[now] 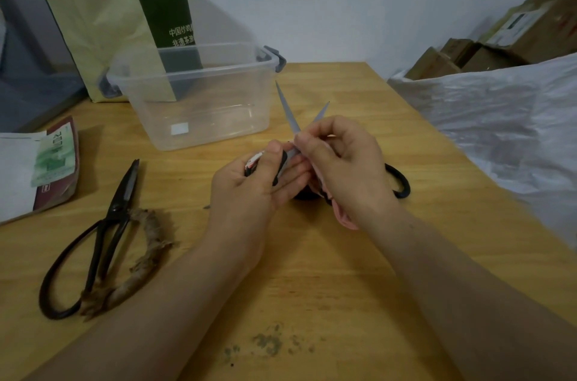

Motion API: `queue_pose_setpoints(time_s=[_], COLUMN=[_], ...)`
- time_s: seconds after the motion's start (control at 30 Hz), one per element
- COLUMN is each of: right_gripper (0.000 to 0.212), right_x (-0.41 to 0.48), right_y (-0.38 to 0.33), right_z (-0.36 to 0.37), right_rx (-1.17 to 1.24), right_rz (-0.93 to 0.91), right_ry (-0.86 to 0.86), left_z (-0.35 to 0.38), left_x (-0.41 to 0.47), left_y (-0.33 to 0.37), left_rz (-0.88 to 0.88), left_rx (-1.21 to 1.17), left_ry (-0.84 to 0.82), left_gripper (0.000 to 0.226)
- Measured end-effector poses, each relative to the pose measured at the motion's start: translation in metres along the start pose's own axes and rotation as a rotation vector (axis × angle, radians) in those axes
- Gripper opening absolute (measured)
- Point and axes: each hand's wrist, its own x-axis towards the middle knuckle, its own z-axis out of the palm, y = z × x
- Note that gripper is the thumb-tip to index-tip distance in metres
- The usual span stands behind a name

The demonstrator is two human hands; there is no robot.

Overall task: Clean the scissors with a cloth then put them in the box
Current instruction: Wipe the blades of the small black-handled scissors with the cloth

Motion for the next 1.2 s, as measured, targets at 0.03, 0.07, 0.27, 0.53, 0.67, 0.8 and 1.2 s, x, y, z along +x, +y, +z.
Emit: queue_pose_setpoints(time_s=[0.03,0.07,0.27,0.53,0.67,0.8,1.2], right_gripper=[0.008,0.009,0.011,0.011,0.016,0.017,0.015], right_x=[0.0,0.001,0.006,0.004,0.002,0.0,0.001], right_y=[0.001,0.002,-0.002,-0.012,-0.013,-0.011,-0.029], right_z=[0.0,0.001,-0.009,-0.023,-0.019,-0.015,-0.033], right_rx=[-0.063,-0.097,0.061,0.097,0.101,0.096,-0.151], right_rz=[-0.036,-0.053,0.071,0.19,0.218,0.193,-0.049], right_ry=[-0.018,0.001,0.216,-0.098,-0.099,-0.124,0.041], left_z=[-0.001,-0.001,-0.002,-0.008,-0.011,-0.012,-0.017], left_x=[0.0,0.0,0.001,0.008,0.011,0.012,0.014], left_y=[0.0,0.001,0.003,0.012,0.014,0.013,0.011], left_rz=[-0.006,-0.011,0.029,-0.018,-0.089,-0.116,-0.097], left_rx=[-0.005,-0.009,-0.02,-0.129,-0.193,-0.232,-0.122], left_ry=[-0.002,-0.004,0.012,0.057,0.078,0.077,0.115], left_gripper=[0.027,0.027,0.027,0.025,0.027,0.039,0.032])
